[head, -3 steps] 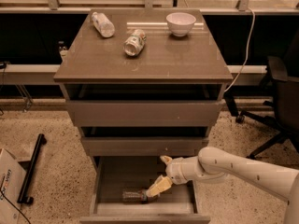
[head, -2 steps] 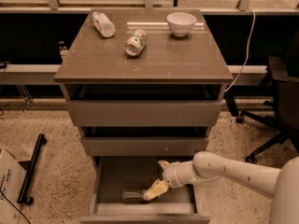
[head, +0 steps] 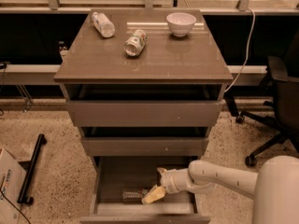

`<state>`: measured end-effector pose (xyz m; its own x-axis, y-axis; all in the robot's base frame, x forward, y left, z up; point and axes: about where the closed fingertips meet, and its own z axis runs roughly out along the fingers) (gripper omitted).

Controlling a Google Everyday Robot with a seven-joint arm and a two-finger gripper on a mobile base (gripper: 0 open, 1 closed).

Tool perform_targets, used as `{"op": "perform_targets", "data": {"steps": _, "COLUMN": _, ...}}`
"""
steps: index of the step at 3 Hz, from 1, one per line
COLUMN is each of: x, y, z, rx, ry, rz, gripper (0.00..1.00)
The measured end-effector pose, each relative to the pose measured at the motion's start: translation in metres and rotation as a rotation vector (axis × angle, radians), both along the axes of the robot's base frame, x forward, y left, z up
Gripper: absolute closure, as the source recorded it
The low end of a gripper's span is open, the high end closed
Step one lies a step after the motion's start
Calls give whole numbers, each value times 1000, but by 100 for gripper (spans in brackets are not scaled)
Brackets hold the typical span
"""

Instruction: Pick water bottle from bottom drawer and place on counter

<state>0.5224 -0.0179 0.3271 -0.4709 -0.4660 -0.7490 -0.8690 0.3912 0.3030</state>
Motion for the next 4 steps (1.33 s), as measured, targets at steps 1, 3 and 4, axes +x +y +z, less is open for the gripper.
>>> {"op": "perform_targets", "data": {"steps": 1, "x": 9, "y": 1, "z": -31, "rx": 4, "ry": 28, "rz": -15, "gripper": 0}}
{"op": "perform_targets", "data": {"steps": 3, "x": 7, "y": -2, "z": -55, "rx": -24, "ry": 147, "rz": 16, "gripper": 0}}
{"op": "perform_targets", "data": {"steps": 4, "x": 10, "y": 13, "z": -65, "rx": -24, "ry": 102, "rz": 13, "gripper": 0}}
